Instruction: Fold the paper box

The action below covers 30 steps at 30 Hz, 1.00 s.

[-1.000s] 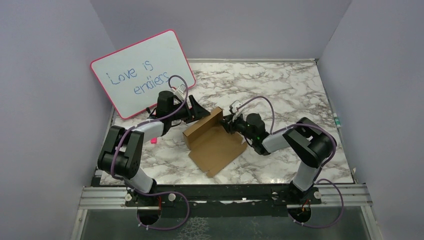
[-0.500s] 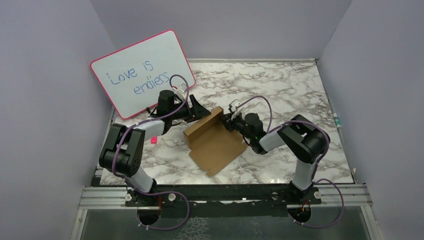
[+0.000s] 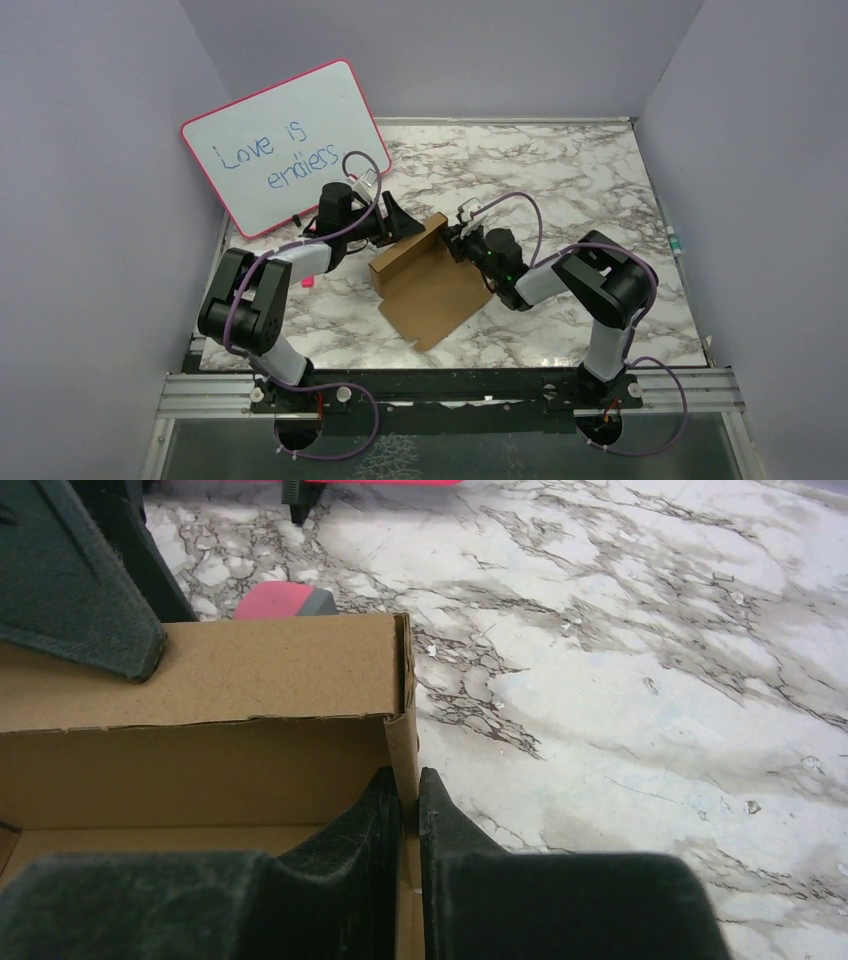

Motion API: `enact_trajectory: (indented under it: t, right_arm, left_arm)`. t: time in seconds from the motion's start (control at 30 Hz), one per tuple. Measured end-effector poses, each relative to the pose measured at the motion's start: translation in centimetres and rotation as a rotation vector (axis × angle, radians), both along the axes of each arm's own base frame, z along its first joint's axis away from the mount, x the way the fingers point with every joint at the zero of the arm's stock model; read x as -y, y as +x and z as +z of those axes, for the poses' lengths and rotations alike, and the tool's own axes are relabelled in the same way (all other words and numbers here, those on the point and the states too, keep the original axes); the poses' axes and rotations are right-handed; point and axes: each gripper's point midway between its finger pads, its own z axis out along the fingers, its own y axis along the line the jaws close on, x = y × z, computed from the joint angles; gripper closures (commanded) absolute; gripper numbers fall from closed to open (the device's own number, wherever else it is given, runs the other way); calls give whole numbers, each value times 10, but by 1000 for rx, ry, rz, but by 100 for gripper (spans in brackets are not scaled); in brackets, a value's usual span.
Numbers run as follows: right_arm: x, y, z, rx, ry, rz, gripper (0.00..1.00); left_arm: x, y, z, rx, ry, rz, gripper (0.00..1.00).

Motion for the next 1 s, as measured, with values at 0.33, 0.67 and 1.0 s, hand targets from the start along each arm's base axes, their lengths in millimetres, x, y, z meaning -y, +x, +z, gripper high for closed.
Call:
enact_trajectory:
  t: [0.33,0.67,1.0]
  right_arm:
    - [6,2,0,-2,2,-115,89]
    - [6,4,1,5,-22,-205,86]
    - [6,3,0,3,-27,-218,70]
  left_arm:
    - [9,-19,2,0,-7,-32,27]
    - [8,-28,2,6,-5,-35,28]
    - [9,-33,8,12,-8,-41,27]
